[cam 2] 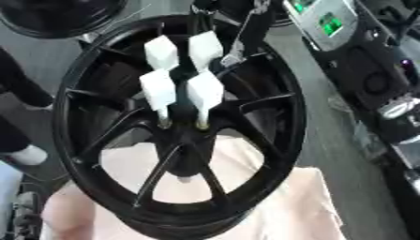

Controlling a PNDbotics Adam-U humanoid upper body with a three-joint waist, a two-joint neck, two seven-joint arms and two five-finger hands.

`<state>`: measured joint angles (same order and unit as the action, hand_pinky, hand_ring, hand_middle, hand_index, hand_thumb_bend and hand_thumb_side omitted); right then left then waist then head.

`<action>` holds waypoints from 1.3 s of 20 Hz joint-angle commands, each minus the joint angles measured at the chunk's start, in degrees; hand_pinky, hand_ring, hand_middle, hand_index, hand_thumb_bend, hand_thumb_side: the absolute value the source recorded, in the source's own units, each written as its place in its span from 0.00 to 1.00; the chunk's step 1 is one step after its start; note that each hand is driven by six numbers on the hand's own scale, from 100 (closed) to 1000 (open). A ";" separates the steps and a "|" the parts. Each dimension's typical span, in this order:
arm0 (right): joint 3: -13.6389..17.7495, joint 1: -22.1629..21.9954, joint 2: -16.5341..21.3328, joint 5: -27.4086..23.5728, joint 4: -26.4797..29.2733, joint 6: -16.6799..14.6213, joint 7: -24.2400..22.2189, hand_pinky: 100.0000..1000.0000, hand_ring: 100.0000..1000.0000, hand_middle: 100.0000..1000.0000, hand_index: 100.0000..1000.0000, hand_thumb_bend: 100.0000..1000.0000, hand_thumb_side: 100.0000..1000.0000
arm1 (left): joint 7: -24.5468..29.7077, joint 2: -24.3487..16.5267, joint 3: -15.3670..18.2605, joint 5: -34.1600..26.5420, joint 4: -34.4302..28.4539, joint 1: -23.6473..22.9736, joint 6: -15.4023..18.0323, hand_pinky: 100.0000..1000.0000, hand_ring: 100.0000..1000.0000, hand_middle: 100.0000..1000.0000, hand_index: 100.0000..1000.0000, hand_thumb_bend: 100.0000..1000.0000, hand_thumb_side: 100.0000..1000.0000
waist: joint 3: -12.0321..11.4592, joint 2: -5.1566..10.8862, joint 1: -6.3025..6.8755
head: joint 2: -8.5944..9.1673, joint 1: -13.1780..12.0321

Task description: Pull the pin out of the wheel hub.

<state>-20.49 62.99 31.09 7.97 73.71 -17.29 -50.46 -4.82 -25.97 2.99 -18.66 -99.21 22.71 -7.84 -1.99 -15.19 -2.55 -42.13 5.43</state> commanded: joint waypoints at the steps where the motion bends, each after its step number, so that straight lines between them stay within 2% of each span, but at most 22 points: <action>1: 2.37 1.55 2.37 -2.69 2.88 -0.07 -1.29 0.73 0.45 0.21 0.42 0.33 0.00 | 0.22 -1.35 0.36 -0.25 -0.79 0.84 0.03 0.70 0.81 0.77 0.79 0.00 0.61 | 0.08 1.18 0.19 | 0.54 0.07; 7: 7.21 1.85 4.79 -7.93 6.13 4.52 0.55 0.74 0.43 0.20 0.41 0.32 0.00 | 0.23 -1.35 0.39 -0.24 -0.78 0.76 0.01 0.70 0.81 0.77 0.79 0.00 0.61 | 0.26 1.17 0.21 | 0.61 -0.06; 9: 10.73 0.74 6.80 -10.89 7.15 7.23 2.76 0.74 0.42 0.20 0.41 0.31 0.00 | 0.15 -1.29 0.52 -0.26 -0.85 0.76 0.07 0.70 0.81 0.77 0.79 0.00 0.61 | 0.42 1.12 0.27 | 0.79 -0.35; 12: 15.64 -3.24 11.75 -15.18 10.98 10.75 7.07 0.74 0.42 0.20 0.42 0.30 0.00 | -0.04 -1.32 0.73 -0.31 -0.99 0.73 0.14 0.70 0.81 0.77 0.79 0.00 0.61 | 0.66 1.01 0.28 | 1.23 -0.74; 13: 17.32 -5.33 13.75 -16.46 12.36 11.68 8.83 0.75 0.42 0.20 0.42 0.27 0.00 | -0.09 -1.34 0.78 -0.32 -1.02 0.73 0.15 0.70 0.81 0.77 0.79 0.00 0.61 | 0.77 0.96 0.28 | 1.34 -0.90; 16: 23.76 -13.79 20.03 -19.73 15.80 14.14 15.89 0.74 0.42 0.20 0.42 0.28 0.00 | -0.21 -1.41 0.91 -0.31 -1.11 0.76 0.20 0.70 0.81 0.77 0.79 0.00 0.61 | 1.02 0.72 0.35 | 1.63 -1.56; 20: 33.15 -27.62 25.45 -19.39 17.48 15.89 26.47 0.75 0.43 0.21 0.42 0.28 0.00 | -0.48 -1.50 1.25 -0.30 -1.24 0.82 0.35 0.70 0.81 0.78 0.79 0.00 0.61 | 1.43 0.16 0.58 | 2.15 -2.44; 23: 38.85 -37.75 26.20 -15.56 16.34 14.79 31.76 0.75 0.44 0.24 0.45 0.30 0.00 | -0.70 -1.47 1.52 -0.30 -1.37 0.95 0.45 0.70 0.81 0.78 0.79 0.00 0.61 | 1.65 -0.28 0.79 | 2.43 -3.13; 26: 43.84 -46.52 23.84 -10.23 13.71 13.00 35.62 0.76 0.45 0.26 0.47 0.32 0.00 | -0.95 -1.54 1.78 -0.27 -1.41 0.92 0.51 0.70 0.81 0.78 0.79 0.00 0.61 | 1.99 -0.67 1.01 | 2.52 -3.85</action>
<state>20.51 16.34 53.51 -4.14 87.82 -3.73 -16.58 -5.52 -25.97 4.07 -18.70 -99.34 22.73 -7.43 -0.03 -16.64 -1.49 -40.42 1.95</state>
